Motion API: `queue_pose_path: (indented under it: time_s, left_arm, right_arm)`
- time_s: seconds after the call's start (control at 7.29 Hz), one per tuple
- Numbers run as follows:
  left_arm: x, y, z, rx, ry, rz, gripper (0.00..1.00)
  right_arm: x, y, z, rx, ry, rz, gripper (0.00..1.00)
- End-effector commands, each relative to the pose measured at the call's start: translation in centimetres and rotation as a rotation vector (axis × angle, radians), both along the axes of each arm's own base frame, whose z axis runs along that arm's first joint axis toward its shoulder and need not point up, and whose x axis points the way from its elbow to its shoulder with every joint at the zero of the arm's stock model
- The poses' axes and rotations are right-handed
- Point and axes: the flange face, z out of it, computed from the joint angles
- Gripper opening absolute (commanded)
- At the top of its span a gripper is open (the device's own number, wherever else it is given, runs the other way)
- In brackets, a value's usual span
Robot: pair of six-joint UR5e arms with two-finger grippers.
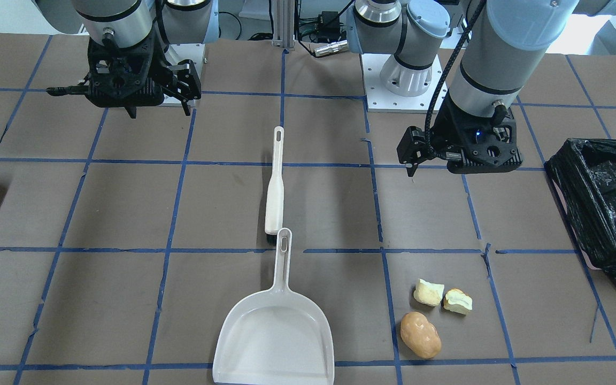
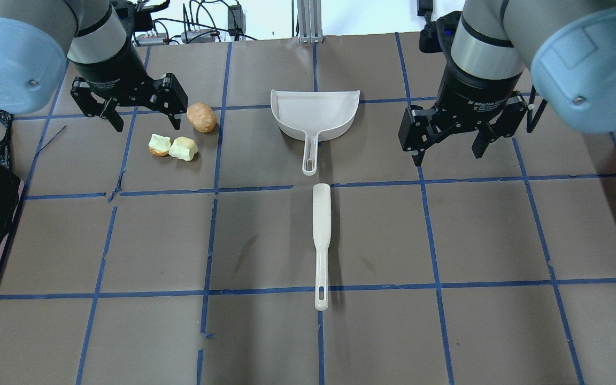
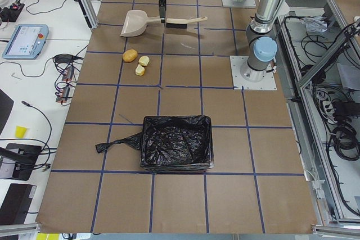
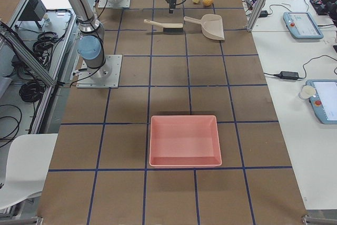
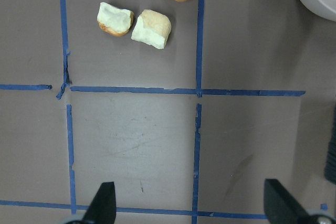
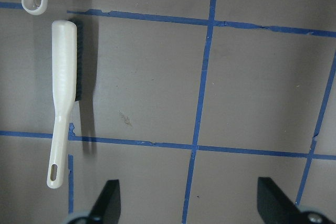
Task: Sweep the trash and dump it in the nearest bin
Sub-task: 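Move the left gripper to the white dustpan handle and grasp it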
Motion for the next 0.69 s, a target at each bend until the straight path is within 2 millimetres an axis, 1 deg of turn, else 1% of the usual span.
queue_pose_path:
  time_s: [0.0, 0.14, 0.27, 0.41, 0.55]
  left_arm:
    - [-0.1, -0.2, -0.6, 0.013, 0.000, -0.002, 1.00]
    - [0.0, -0.2, -0.6, 0.012, 0.001, -0.001, 1.00]
    - [0.0, -0.5, -1.0, 0.019, 0.004, -0.001, 1.00]
    - [-0.1, -0.5, -1.5, 0.027, 0.007, -0.001, 1.00]
    - [-0.5, -0.6, -2.4, 0.036, 0.027, 0.000, 1.00]
  right_arm:
    - [0.1, 0.0, 0.0, 0.000, 0.000, 0.001, 0.92]
    - [-0.1, -0.1, -0.1, 0.002, 0.000, -0.001, 0.92]
    - [-0.1, -0.1, -0.1, 0.002, 0.000, -0.002, 0.92]
    - [-0.1, -0.1, -0.1, 0.003, 0.000, -0.004, 0.92]
    - [-0.1, -0.2, -0.3, 0.006, 0.000, -0.004, 0.92]
